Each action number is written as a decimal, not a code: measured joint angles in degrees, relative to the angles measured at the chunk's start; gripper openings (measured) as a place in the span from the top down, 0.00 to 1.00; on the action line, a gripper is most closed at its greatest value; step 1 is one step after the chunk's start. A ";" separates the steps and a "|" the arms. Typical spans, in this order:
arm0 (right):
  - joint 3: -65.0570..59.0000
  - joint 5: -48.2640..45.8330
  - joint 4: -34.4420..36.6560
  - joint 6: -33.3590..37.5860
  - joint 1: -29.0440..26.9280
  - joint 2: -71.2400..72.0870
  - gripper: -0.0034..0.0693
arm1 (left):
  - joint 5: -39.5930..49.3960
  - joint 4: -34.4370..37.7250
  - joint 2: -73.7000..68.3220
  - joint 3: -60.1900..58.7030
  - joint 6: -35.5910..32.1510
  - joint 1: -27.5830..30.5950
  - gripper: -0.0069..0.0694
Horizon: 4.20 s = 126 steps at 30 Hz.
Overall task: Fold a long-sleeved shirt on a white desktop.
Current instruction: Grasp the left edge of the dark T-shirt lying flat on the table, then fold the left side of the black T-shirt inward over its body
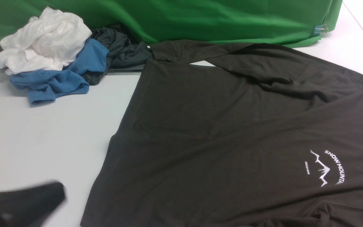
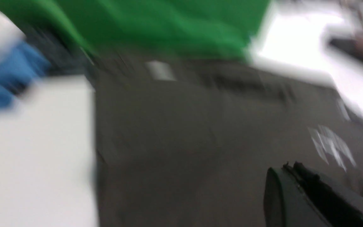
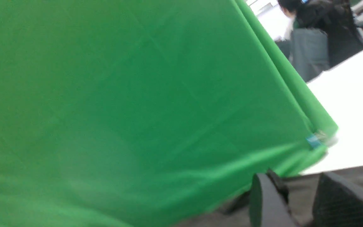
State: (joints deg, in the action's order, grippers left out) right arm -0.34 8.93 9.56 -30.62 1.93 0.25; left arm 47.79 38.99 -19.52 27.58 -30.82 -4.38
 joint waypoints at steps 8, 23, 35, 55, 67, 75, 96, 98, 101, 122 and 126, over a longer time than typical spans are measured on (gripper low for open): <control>18.38 -29.04 0.72 9.30 12.45 -9.01 0.66 | 4.45 -2.53 -15.06 5.06 -6.50 -18.89 0.88; 50.57 -67.32 0.37 30.62 43.69 -27.60 0.66 | 3.05 -19.05 -47.65 7.39 -4.65 -58.08 0.87; 50.35 -69.09 0.15 30.13 45.09 -27.71 0.67 | -6.71 -32.13 -62.03 7.44 3.59 -65.75 0.36; 50.35 -69.28 0.14 30.62 45.10 -27.71 0.67 | -7.90 -37.05 -66.36 7.80 3.91 -62.22 0.85; 50.35 -69.28 -3.90 23.13 45.10 -27.82 0.69 | 0.10 -39.73 -57.01 16.79 9.69 -60.93 0.87; 50.35 -69.22 -6.18 19.99 45.10 -27.82 0.69 | -2.13 -39.99 -56.63 20.26 9.24 -48.23 0.87; 50.35 -62.66 -12.05 19.77 45.10 -27.82 0.91 | -15.82 -33.21 -57.43 21.06 4.79 -25.49 0.87; 50.35 -62.66 -12.11 19.77 45.10 -27.82 0.91 | -17.13 -33.17 -58.63 21.12 4.61 -25.43 0.87; 50.35 -62.66 -12.11 19.77 45.10 -27.82 0.91 | -18.36 -33.65 -62.20 21.14 4.61 -25.36 0.87; 50.35 -63.12 -7.99 19.77 45.10 -27.82 0.90 | -29.40 -50.74 -74.66 25.61 11.88 -21.26 0.42; 50.35 -63.69 -6.96 19.77 45.10 -27.82 0.90 | -34.70 -62.03 -74.73 25.61 12.76 -20.69 0.36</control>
State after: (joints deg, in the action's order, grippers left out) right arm 50.02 -54.77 2.60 -10.84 47.03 -27.56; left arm 13.09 -23.04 -94.25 53.19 -18.06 -25.08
